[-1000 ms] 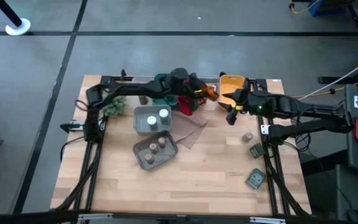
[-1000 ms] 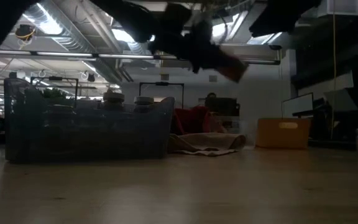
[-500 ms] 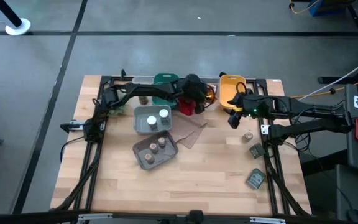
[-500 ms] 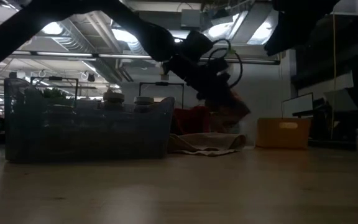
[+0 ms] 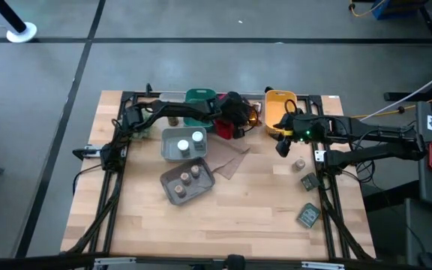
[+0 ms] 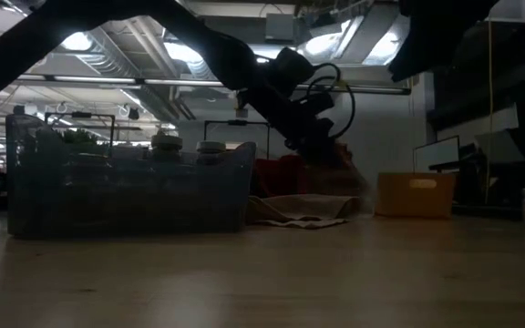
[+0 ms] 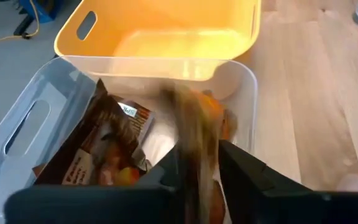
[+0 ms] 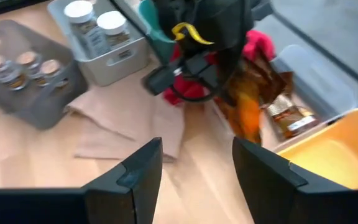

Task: Sort spices by type
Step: Put the orange seasoning pack into the right transparent bin, then put the brown seasoning bottle into the black bin

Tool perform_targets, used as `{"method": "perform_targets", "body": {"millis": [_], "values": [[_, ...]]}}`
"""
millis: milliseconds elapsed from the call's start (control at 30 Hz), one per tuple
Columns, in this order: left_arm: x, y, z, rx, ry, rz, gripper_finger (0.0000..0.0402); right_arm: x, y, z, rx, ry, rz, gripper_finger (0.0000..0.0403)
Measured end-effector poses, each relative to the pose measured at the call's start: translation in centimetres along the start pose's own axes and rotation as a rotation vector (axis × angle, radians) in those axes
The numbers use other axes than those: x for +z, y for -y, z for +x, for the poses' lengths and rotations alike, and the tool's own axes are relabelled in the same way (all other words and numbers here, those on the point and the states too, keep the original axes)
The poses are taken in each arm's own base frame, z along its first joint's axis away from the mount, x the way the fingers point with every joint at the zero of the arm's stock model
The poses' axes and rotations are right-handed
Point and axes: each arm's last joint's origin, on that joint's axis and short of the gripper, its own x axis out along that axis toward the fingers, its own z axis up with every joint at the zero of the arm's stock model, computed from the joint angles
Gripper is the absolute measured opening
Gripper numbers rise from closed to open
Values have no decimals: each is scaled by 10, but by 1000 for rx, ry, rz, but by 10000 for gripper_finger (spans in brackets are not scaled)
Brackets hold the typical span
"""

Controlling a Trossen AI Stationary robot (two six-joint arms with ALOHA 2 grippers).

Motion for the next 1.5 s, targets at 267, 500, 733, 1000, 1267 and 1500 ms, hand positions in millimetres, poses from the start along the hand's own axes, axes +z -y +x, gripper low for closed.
{"method": "perform_targets", "body": {"millis": [267, 500, 733, 1000, 1267, 1500], "values": [[1, 1, 0, 1, 11, -71, 119, -1, -3, 0, 117, -36, 0, 195], [21, -4, -24, 6, 66, -113, 131, -2, -6, -1, 195, -63, 0, 195], [47, -8, -75, -63, 96, -96, 128, -14, -3, -2, 198, -207, 69, 195], [49, -1, -114, -239, 176, -52, 128, -36, 5, -7, 78, -451, 203, 195], [22, 2, -148, -220, 238, -72, 127, -47, 5, 6, -58, -660, 228, 195], [-4, 10, -166, -208, 293, -89, 127, -57, -2, 36, -162, -912, 111, 195]]}}
